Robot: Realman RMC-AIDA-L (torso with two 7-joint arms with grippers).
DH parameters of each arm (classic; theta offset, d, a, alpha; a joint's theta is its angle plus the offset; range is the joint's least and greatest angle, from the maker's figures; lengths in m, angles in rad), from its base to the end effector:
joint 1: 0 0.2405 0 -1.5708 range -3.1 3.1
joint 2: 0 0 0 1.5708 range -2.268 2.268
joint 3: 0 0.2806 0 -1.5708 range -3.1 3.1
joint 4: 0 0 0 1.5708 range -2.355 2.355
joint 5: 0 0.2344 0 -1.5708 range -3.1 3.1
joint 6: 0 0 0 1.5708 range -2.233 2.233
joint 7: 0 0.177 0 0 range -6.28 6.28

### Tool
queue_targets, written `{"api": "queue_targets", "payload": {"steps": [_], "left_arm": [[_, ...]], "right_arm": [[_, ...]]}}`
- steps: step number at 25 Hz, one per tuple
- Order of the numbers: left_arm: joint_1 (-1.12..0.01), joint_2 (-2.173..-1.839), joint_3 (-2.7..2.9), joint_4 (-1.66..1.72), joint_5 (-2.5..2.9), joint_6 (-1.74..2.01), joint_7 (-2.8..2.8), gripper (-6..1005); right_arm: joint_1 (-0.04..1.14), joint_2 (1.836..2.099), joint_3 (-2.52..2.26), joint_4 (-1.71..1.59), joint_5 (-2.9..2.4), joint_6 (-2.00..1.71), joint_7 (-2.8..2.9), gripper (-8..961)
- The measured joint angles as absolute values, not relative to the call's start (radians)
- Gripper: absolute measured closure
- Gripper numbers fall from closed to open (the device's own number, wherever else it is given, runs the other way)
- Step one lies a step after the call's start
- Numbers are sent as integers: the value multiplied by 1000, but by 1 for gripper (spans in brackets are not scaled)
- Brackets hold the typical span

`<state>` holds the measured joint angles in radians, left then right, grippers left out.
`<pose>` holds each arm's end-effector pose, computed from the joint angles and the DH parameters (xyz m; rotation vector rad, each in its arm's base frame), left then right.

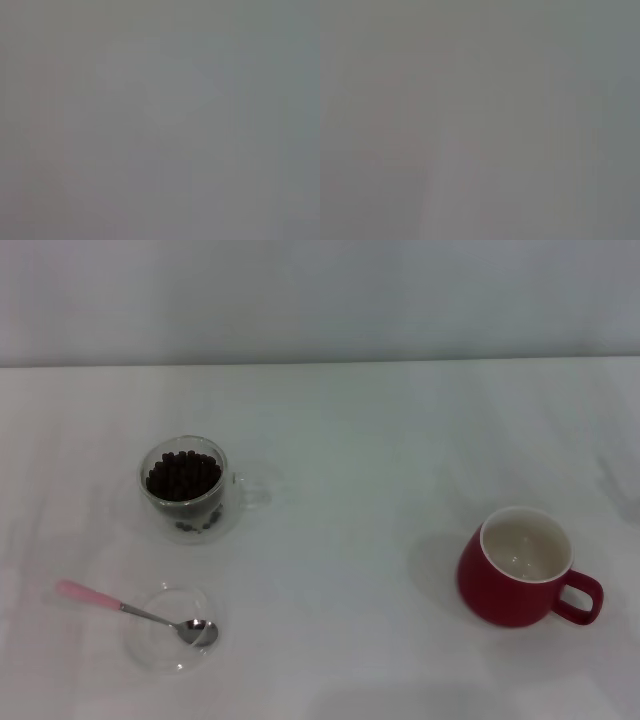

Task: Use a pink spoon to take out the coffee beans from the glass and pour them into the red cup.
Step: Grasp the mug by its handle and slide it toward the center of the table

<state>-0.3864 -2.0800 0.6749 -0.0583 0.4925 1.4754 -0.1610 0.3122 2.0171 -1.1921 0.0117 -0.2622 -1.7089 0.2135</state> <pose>-0.4055 0.3299 0.0273 -1.2499 -0.4706 -0.7036 0.3781 0.3026 0.0454 -1.4520 0.1995 0.8455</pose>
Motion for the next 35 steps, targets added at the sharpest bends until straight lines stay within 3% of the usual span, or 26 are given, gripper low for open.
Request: {"api": "queue_targets", "payload": {"steps": [35], "left_arm": [[-385,-2080,681,-47,499,1472,-165,272]], "right_arm": [[152,2012,-1516,156,-370,-1805,204,113]]}}
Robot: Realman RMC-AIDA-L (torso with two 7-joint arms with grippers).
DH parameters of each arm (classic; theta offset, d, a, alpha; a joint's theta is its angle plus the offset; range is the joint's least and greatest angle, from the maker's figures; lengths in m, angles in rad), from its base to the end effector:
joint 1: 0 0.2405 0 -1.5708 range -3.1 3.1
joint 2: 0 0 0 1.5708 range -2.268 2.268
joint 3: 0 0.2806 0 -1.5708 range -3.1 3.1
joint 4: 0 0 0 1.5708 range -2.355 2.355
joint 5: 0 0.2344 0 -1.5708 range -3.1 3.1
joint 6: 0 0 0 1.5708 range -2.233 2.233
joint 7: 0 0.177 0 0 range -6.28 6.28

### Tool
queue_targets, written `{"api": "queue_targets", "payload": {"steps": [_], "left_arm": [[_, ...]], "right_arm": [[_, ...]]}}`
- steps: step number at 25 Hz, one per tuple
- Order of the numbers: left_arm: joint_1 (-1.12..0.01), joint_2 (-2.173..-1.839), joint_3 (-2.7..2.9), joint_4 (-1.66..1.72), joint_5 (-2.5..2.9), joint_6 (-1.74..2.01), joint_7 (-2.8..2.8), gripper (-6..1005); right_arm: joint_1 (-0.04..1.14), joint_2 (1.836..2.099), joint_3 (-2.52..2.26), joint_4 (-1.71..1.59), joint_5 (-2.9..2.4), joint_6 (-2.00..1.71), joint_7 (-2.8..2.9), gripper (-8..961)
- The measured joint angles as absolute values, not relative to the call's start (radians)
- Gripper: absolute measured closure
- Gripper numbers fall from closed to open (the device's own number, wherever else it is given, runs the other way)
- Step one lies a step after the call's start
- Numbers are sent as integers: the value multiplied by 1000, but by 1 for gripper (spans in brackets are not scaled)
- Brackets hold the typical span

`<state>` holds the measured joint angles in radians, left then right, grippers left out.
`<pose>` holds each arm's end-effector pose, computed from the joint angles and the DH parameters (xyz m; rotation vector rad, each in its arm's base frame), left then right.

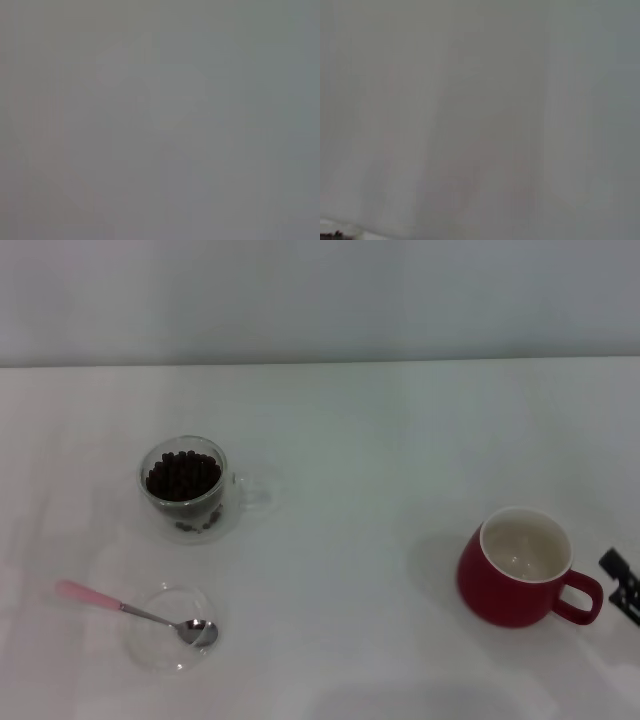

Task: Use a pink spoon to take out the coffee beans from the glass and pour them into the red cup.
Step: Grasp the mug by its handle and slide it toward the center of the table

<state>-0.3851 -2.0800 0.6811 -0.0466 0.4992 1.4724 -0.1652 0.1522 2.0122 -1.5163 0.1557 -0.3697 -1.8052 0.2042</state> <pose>-0.4042 0.3315 0.0281 -1.2604 -0.4613 -0.7072 0.4004 0.1948 -0.0214 -1.8452 0.3482 0.7798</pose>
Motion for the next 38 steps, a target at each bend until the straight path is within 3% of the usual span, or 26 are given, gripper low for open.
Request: {"api": "queue_targets", "payload": {"steps": [27,33,38], "left_arm": [[-384,-2086,683,-67,503,1480,-173,272],[-386,-2086,683,-68,503,1482,-179,272],[-388,-2085,683,-68,505,1482,-179,272]], "right_arm": [[158,2019,-1480,143,-449,-1493,201,113],[158,2018,-1480,142,-448,-1492,199,266],[160,2018,-1488,133,-457,-1497,199,508]]}}
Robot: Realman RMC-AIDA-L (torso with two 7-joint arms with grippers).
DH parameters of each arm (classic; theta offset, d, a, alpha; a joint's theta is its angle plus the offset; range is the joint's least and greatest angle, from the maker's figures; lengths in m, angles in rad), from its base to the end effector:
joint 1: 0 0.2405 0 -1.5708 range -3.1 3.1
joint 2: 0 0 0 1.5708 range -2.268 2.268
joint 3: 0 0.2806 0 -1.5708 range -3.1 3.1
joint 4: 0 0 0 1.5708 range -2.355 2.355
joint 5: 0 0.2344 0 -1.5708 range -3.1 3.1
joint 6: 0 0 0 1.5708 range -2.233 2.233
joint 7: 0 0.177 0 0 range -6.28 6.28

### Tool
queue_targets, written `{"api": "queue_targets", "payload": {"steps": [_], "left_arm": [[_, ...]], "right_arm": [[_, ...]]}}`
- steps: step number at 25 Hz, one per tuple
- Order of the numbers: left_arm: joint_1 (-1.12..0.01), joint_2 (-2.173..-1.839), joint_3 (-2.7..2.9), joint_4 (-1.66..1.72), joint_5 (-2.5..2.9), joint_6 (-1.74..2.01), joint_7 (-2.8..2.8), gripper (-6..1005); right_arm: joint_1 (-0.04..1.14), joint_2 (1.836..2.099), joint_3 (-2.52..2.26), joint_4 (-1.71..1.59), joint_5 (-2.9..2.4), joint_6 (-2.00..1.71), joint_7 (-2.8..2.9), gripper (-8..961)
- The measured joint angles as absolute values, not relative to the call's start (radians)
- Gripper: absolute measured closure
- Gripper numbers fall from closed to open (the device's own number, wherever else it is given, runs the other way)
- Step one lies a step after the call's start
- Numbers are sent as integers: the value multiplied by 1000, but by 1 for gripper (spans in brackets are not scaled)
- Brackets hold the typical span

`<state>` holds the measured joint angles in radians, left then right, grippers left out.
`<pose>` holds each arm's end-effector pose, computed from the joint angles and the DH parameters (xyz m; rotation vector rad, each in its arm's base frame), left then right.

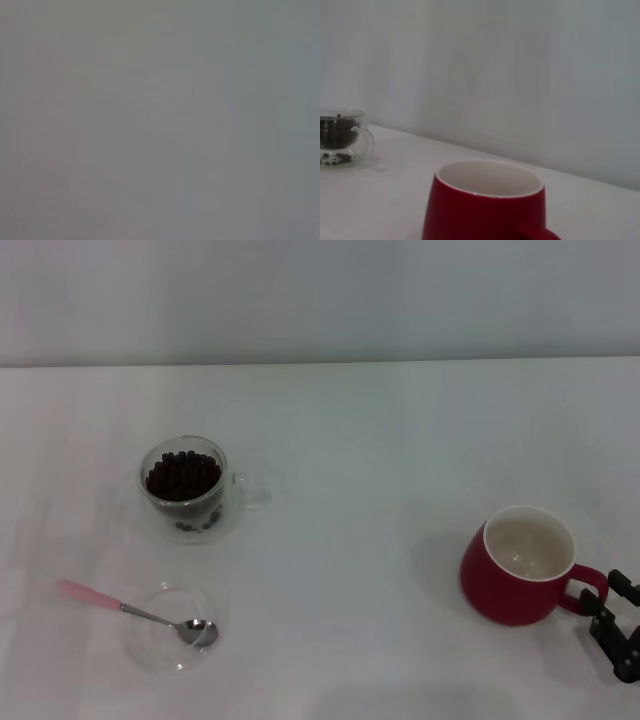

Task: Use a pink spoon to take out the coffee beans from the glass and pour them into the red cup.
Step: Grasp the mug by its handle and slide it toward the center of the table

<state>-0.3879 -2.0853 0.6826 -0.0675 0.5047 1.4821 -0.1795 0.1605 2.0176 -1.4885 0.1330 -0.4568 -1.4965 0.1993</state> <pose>-0.4018 0.3291 0.0203 -1.2679 -0.4862 -0.7284 0.4374 0.2027 -0.0566 -1.9663 0.5238 0.5156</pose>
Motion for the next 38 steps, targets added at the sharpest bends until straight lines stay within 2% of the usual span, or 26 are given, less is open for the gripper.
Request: {"api": "queue_targets", "payload": {"steps": [3,19,38], "left_arm": [[-388,-2085,683,-68,505,1482,-180,272],[-387,-2081,683,-58,502,1480,-179,273],[-381,-2080,681,-55,495,1475,-174,272]], "right_arm": [[160,2017,-1490,119,-471,-1501,199,598],[167,2017,-1492,96,-496,-1504,199,748],[183,2026,-1557,-20,-685,-1514,211,752]]}}
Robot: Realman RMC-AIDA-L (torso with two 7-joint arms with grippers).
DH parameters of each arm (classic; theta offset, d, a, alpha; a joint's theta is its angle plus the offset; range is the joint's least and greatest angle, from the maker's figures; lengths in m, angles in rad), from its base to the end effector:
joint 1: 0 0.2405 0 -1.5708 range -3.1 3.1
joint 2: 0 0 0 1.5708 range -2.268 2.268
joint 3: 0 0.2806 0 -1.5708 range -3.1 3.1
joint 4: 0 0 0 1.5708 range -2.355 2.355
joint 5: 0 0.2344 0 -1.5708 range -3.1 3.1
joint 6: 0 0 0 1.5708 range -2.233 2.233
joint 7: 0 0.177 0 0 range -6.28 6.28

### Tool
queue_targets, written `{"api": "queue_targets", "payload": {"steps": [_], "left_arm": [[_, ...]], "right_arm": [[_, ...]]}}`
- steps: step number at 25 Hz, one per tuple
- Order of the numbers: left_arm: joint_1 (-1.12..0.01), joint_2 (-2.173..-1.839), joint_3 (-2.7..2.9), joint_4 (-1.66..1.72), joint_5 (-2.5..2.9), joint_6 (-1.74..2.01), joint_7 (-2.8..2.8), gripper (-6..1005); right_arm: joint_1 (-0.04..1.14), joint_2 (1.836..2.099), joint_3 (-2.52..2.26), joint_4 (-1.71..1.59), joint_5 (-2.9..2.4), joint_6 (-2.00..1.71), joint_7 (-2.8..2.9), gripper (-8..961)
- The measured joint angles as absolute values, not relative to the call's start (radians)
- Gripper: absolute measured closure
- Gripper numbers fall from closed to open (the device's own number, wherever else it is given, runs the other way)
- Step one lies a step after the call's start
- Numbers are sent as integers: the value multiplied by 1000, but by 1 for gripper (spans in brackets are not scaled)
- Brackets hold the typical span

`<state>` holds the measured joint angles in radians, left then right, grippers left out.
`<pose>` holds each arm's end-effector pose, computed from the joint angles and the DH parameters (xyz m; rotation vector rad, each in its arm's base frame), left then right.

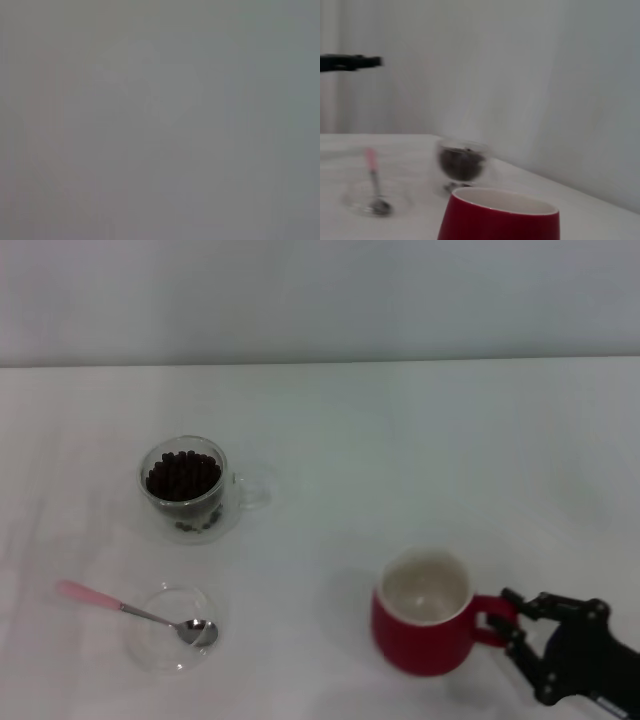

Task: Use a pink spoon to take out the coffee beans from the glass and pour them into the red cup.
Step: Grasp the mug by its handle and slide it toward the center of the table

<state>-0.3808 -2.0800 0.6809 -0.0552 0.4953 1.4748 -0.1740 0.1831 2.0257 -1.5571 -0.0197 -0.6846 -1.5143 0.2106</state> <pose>-0.4064 0.3283 0.0268 -1.2545 -0.4777 -0.7107 0.3878 0.2174 -0.0876 -2.2488 0.2899 0.6679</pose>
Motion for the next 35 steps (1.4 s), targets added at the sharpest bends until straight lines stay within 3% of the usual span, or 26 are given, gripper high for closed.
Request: {"api": "queue_targets", "payload": {"steps": [22,30,35], "left_arm": [[-363,-2083,681,-56,496,1479,-178,272],[-364,-2081,683,-55,496,1479,-176,272],[-362,-2081,680,-53,496,1479,-176,273]], "right_arm": [[180,2021,-1847,-249,-641,-1381,301,756],[171,2018,-1832,-228,-611,-1393,299,695],[169,2014,-1833,-208,-614,-1395,297,497]]}}
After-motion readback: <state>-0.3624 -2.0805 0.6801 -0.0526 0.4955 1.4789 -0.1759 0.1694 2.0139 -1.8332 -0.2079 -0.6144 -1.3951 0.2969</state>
